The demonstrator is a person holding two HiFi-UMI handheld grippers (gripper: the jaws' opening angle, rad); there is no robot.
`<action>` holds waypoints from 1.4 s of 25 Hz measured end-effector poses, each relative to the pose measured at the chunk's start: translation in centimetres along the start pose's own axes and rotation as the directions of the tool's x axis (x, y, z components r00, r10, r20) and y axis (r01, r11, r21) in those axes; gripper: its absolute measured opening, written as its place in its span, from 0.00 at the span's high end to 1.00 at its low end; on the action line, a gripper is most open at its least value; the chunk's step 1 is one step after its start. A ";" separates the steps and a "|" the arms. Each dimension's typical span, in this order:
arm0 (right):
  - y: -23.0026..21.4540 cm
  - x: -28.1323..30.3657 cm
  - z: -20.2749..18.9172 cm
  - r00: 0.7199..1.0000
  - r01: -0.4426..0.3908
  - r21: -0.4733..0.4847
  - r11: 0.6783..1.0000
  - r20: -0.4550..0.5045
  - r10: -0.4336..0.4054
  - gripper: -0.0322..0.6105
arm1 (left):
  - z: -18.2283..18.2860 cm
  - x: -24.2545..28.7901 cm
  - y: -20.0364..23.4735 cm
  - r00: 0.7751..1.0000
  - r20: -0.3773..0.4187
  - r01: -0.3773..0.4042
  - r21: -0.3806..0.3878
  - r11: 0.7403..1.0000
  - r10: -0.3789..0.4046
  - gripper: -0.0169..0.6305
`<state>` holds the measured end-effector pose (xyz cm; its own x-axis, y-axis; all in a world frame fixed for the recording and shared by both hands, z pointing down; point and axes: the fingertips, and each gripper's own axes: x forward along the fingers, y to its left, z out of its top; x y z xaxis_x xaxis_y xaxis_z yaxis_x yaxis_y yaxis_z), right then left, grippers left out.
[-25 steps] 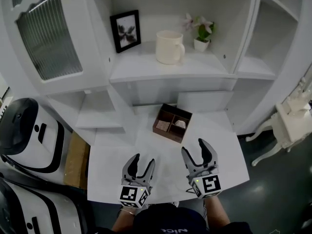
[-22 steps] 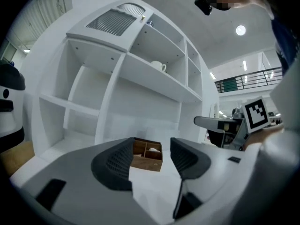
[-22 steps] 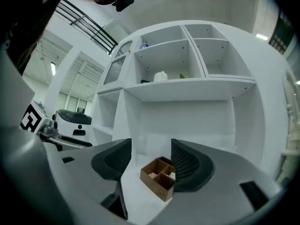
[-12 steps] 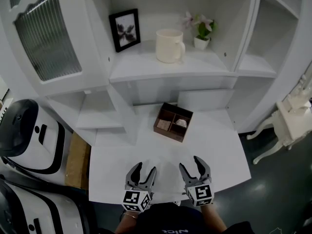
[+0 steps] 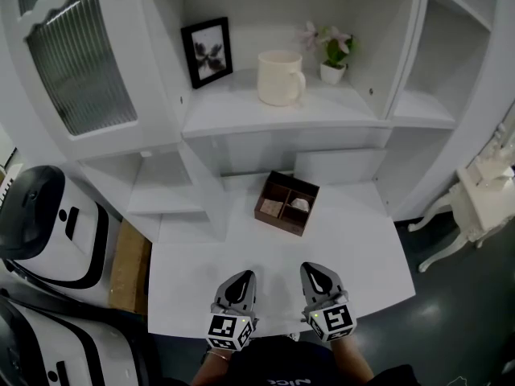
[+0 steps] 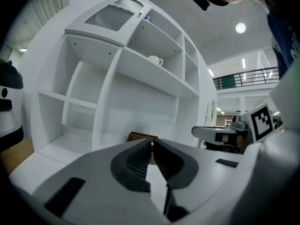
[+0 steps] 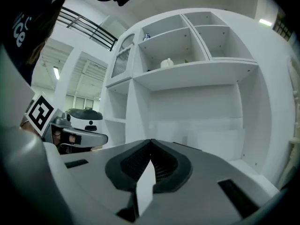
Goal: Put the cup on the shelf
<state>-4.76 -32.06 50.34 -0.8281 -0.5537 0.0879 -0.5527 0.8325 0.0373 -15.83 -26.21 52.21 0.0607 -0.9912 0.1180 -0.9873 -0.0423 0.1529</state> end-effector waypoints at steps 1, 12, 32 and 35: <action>0.2 0.0 0.0 1.000 -0.005 -0.004 1.000 0.002 0.005 0.93 | 0.0 0.0 -0.2 1.000 -0.001 0.006 0.003 1.000 -0.006 0.97; 0.1 0.4 1.0 1.000 0.019 -0.061 0.998 0.000 -0.020 0.94 | 0.2 0.4 -0.9 0.999 0.002 0.033 0.034 0.999 -0.033 0.97; -0.6 1.2 0.4 0.998 0.040 -0.119 0.992 -0.034 -0.044 0.94 | 0.3 0.7 -0.2 1.000 0.015 -0.007 0.045 0.999 0.006 0.97; -0.8 1.2 0.5 0.998 0.042 -0.116 0.992 -0.030 -0.046 0.94 | 0.2 0.8 -0.3 1.000 0.014 -0.008 0.048 0.999 0.007 0.97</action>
<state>-5.34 -33.33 49.94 -0.7987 -0.5904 0.1161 -0.5724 0.8050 0.1558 -15.54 -27.00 52.03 0.0514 -0.9931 0.1052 -0.9937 -0.0404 0.1048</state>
